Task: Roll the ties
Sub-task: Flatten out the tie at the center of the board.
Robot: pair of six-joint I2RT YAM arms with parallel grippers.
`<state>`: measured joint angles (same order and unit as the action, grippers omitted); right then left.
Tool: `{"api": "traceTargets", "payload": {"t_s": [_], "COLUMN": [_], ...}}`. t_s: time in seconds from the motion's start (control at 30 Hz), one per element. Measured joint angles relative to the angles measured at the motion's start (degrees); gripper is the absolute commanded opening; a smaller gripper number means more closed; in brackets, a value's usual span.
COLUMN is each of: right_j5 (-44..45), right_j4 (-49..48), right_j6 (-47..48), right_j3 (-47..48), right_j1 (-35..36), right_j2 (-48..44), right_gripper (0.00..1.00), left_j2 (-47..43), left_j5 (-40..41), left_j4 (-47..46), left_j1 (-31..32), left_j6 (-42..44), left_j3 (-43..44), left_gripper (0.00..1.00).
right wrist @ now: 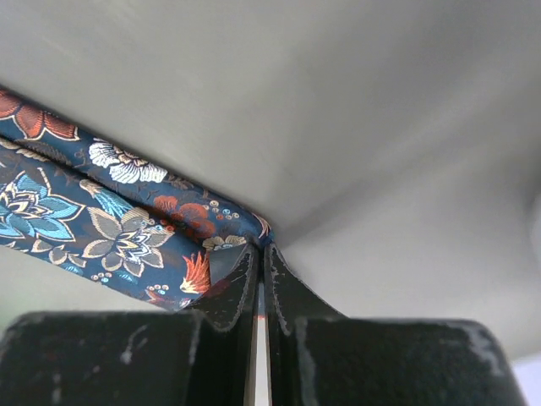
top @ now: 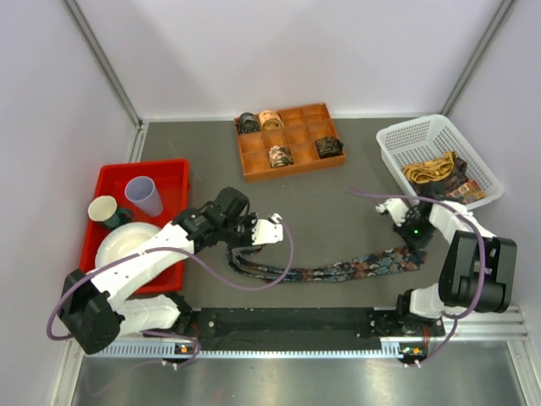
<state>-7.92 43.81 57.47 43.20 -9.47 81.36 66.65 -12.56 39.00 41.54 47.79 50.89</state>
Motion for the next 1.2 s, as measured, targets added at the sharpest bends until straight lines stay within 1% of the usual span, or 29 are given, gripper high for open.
{"api": "traceTargets", "payload": {"t_s": [0.13, 0.33, 0.43, 0.63, 0.83, 0.93, 1.0, 1.1, 1.2], "right_j5": [0.9, 0.76, 0.66, 0.52, -0.22, -1.16, -1.7, -2.58, -3.26], "right_j4": [2.05, 3.67, 3.82, 2.03, -0.83, -2.25, -3.23, -4.61, -5.57], "right_j6": [3.26, 9.86, 13.11, 17.49, 19.93, 20.13, 19.82, 18.29, 15.61], "right_j3": [2.14, 3.78, 4.55, 8.11, 8.44, 8.44, 8.44, 8.79, 10.6], "right_j1": [-8.74, -16.87, -21.66, -30.27, -36.35, -37.64, -37.18, -35.23, -32.28], "right_j2": [-0.35, -5.77, -6.6, -3.56, -2.49, -1.97, -0.98, 1.92, 5.92], "right_gripper": [0.0, 0.0, 0.0, 0.0, 0.0, 0.0, 0.0, 0.0, 0.0], "left_j2": [0.0, 0.04, 0.04, -1.27, -7.34, -10.54, -11.41, -10.43, -7.48], "left_j5": [0.04, 1.42, 2.78, 5.2, 5.81, 4.37, 2.93, 1.9, 1.7], "left_j4": [-1.01, -5.31, -9.57, -17.25, -17.77, -17.33, -16.68, -16.35, -16.26], "left_j1": [-0.24, -1.11, -1.51, -2.73, -3.08, -3.08, -3.02, -3.02, -3.02], "left_j6": [-0.7, -2.84, -4.07, -4.61, -3.26, -2.12, -1.49, -1.36, -1.62], "left_j3": [0.0, 0.0, -0.7, -6.73, -15.06, -18.8, -20.37, -20.41, -19.43], "left_gripper": [0.0, 0.0, 0.0, 0.0, 0.0, 0.0, 0.0, 0.0, 0.0]}}
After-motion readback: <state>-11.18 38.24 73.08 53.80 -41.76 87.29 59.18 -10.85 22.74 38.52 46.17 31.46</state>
